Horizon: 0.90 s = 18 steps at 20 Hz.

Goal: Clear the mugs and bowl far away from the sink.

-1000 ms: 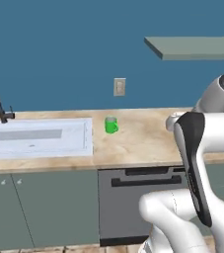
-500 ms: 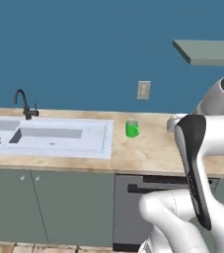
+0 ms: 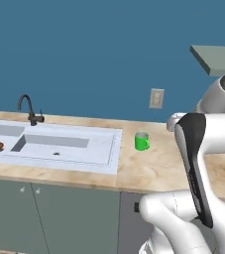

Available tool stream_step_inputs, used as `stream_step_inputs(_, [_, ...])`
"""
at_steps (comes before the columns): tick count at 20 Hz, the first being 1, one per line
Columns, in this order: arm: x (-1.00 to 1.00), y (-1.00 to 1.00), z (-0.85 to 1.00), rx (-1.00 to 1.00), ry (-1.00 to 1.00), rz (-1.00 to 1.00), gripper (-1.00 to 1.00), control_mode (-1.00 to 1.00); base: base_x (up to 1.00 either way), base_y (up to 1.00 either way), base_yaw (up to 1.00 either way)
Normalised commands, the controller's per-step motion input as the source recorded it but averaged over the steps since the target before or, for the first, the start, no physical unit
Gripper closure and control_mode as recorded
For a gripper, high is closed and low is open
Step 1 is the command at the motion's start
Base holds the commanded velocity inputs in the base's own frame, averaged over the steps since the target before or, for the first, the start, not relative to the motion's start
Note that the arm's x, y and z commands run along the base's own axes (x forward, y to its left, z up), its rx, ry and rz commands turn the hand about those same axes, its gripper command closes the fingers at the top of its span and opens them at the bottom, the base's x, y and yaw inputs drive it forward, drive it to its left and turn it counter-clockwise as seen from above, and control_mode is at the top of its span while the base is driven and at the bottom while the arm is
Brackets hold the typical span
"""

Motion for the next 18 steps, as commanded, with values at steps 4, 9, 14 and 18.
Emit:
stream_step_inputs(4, [0.00, 0.00, 0.00, 0.00, 0.00, 0.00, -1.00, 1.00, 0.70, 0.00, 0.19])
stream_step_inputs(9, [0.00, 0.00, 0.00, 0.00, 0.00, 0.00, -1.00, 1.00, 0.51, 0.00, 0.29])
stream_step_inputs(14, [0.00, 0.00, 0.00, 0.00, 0.00, 0.00, -1.00, 1.00, 0.47, 0.00, 0.30])
stream_step_inputs(18, [0.00, 0.00, 0.00, 0.00, 0.00, 0.00, -1.00, 1.00, 0.54, 0.00, 0.24])
